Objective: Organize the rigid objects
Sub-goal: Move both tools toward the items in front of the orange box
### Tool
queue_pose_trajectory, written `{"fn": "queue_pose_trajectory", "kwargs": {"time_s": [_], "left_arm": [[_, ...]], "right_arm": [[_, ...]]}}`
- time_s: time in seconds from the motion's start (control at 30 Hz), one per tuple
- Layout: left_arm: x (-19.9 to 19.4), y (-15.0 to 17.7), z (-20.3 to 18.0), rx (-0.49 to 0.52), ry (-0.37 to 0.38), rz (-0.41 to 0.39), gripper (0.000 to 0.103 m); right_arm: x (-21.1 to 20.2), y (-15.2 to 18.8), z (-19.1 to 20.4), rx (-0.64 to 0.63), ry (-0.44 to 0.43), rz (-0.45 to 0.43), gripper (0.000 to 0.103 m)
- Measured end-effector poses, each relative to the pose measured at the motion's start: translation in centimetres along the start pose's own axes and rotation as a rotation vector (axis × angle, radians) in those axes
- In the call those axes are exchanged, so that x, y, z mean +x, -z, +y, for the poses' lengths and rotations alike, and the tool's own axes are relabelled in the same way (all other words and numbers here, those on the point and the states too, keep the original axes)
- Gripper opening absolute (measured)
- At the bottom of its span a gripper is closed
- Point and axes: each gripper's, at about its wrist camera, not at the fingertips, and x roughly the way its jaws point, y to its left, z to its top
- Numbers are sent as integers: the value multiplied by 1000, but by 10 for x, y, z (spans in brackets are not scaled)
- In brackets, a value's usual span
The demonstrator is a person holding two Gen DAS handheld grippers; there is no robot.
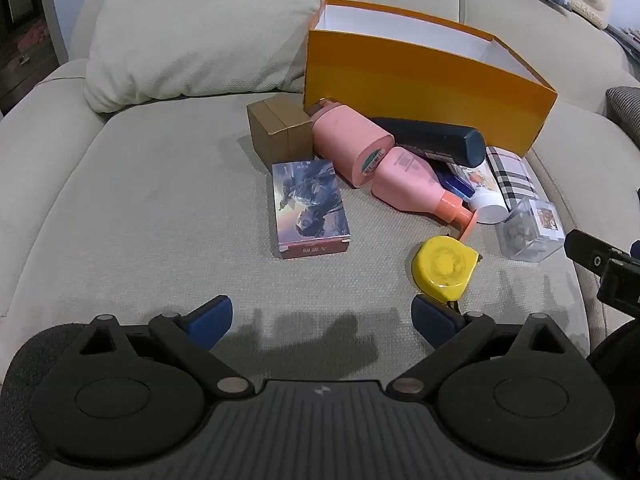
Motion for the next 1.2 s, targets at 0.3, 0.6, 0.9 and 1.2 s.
{"fn": "queue_pose_trajectory", "kwargs": {"time_s": [0.3, 0.6, 0.9, 1.2], "left_arm": [[1, 1, -1, 3, -6, 1, 103], [6, 3, 2, 10, -13, 4, 103], [11, 3, 1, 15, -10, 14, 103], [15, 3, 2, 12, -12, 27, 103]], "right_arm": [[2, 2, -1, 9, -6, 2, 102], [6, 1, 1, 31, -15, 18, 102], [9, 1, 0, 36, -16, 26, 102], [12, 1, -1, 38, -21, 35, 102]]}}
